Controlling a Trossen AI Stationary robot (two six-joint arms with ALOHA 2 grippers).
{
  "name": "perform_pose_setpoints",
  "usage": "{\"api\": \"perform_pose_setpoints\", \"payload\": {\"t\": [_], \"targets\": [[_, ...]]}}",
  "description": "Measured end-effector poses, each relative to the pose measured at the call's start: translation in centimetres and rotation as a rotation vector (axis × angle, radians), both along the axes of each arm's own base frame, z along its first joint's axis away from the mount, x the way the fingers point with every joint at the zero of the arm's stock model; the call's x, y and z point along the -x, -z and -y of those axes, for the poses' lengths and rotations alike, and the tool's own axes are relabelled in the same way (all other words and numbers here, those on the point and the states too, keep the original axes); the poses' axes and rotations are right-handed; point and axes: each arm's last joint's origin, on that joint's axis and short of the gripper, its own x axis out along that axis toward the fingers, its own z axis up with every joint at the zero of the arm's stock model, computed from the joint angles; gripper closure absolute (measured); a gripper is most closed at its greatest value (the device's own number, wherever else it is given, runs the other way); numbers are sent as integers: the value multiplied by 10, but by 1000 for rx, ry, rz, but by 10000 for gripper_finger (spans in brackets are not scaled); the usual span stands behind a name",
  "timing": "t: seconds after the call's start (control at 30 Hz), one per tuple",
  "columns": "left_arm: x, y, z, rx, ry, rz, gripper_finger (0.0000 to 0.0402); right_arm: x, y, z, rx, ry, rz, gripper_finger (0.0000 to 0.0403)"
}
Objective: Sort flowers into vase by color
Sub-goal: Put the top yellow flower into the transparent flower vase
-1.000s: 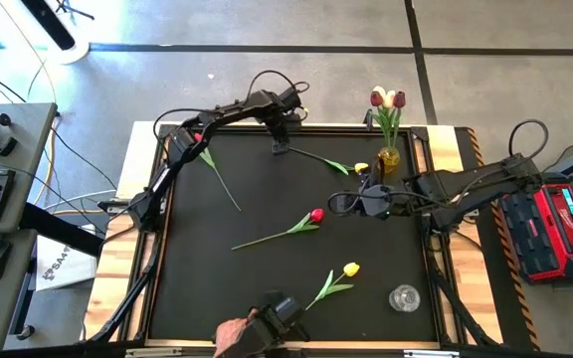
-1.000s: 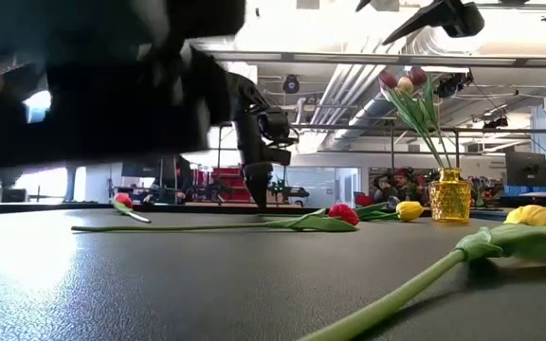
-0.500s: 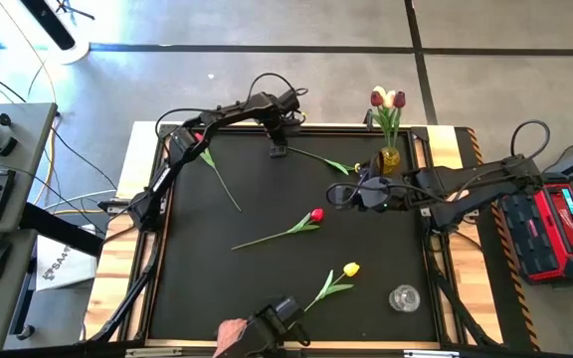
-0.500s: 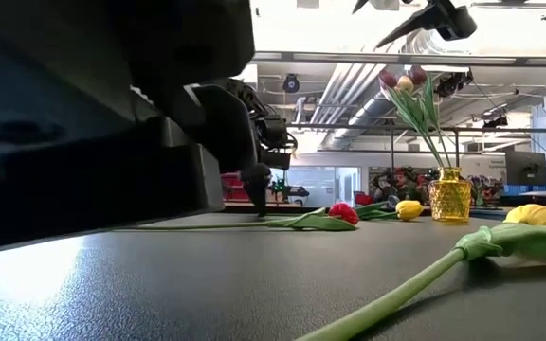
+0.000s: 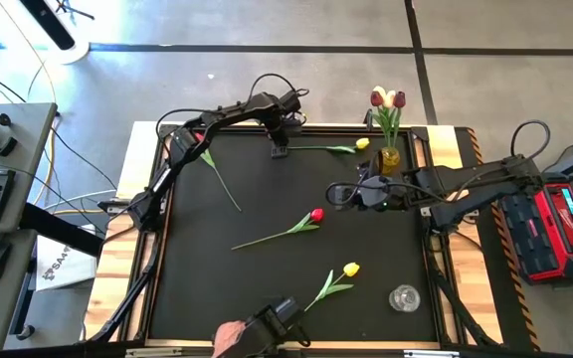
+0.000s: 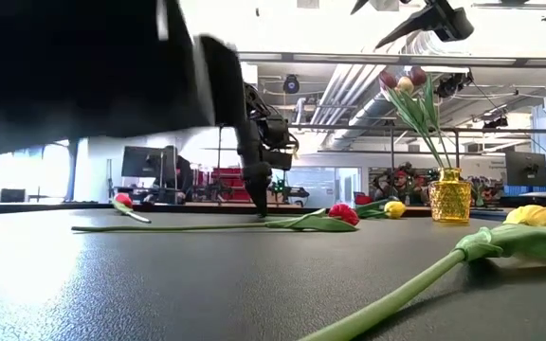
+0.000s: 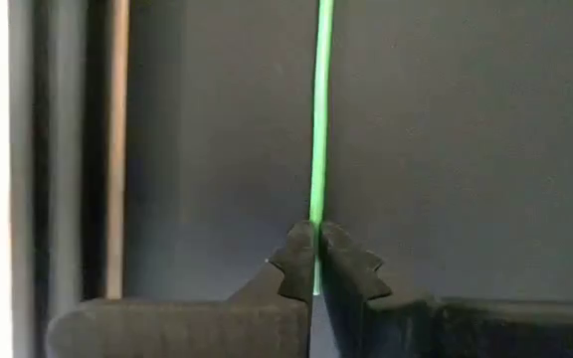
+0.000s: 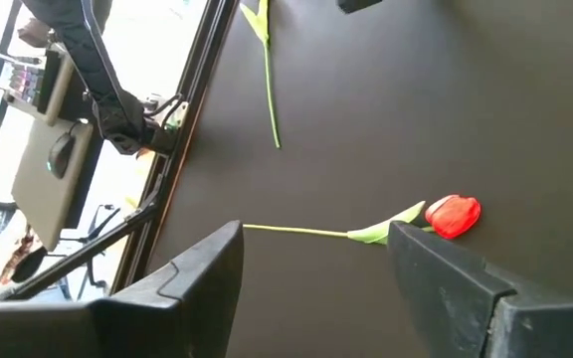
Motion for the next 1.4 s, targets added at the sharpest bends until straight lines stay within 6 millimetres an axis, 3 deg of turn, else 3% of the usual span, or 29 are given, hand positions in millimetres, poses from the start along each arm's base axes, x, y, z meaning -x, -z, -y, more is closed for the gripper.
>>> {"api": "perform_pose_setpoints", "payload": {"t": [0.23, 0.63, 0.87, 1.0, 1.17, 1.4], "targets": [[11, -51, 15, 124, -26, 57, 401, -2, 0, 13, 35, -27, -28, 165], [35, -107, 56, 252, -36, -54, 401, -2, 0, 38, 67, -37, -62, 165], [43, -141, 69, 271, -102, 33, 401, 11, 12, 38, -2, 0, -219, 165], [51, -165, 77, 318, -118, 116, 401, 11, 24, 34, -32, 1, -223, 165], [55, -184, 90, 298, -115, 153, 401, -5, 54, 33, -84, -24, -45, 165], [46, -189, 110, 294, -73, 166, 401, -14, 106, 47, -185, 109, 408, 165]]}}
